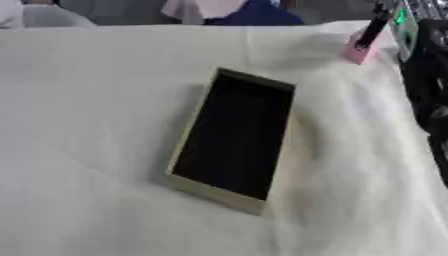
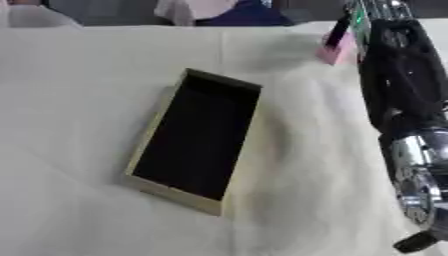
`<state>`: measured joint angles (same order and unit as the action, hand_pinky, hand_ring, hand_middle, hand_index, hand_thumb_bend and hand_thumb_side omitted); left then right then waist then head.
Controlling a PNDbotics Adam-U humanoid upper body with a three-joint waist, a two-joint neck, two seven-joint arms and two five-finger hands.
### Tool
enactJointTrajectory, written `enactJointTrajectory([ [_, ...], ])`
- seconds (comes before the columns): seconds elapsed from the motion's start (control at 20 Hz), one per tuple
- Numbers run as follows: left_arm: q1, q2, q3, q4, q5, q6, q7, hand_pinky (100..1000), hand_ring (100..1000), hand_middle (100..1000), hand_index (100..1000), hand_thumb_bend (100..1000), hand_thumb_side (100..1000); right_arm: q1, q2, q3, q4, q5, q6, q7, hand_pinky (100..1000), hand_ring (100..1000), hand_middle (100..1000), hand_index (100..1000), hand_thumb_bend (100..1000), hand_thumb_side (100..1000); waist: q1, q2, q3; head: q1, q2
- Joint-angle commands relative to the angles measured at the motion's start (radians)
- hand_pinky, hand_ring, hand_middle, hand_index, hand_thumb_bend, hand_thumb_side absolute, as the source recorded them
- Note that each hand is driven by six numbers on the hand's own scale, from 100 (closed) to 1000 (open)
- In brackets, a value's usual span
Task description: Pick up objects on the table and place them in the box.
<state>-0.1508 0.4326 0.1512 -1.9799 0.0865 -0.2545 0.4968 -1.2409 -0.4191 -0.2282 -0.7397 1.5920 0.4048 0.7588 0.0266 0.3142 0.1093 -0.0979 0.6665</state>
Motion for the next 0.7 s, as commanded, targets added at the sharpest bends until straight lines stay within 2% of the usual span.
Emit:
enactJointTrajectory([
  [0.05, -0.005, 0.029, 0.006, -0.020, -0.003, -0.001, -0.002, 718, 751, 742, 876, 275, 829, -0.019, -0.030, -0.013, -0.022, 0.007, 0.030, 0.006, 955, 1000, 949, 1000, 222, 193, 0.002, -0.016, 0.000, 0.000, -0.010],
  [0.45, -0.006, 0.027, 0.005, -0.020, -0.003, -0.001, -0.003, 717, 751, 743, 876, 272, 830, -0.012, -0.026, -0.024, -0.013, -0.016, 0.055, -0.006, 950, 995, 940, 1000, 193, 209, 0.005, -0.010, 0.002, -0.002, -0.012],
  [0.7, -0.007, 0.027, 0.004, -0.020, -0.003, -0.001, -0.004, 716, 751, 743, 876, 270, 830, -0.009, -0.023, -0.047, -0.009, -0.028, 0.094, -0.026, 947, 988, 931, 1000, 160, 212, 0.008, -0.005, 0.005, -0.002, -0.017],
])
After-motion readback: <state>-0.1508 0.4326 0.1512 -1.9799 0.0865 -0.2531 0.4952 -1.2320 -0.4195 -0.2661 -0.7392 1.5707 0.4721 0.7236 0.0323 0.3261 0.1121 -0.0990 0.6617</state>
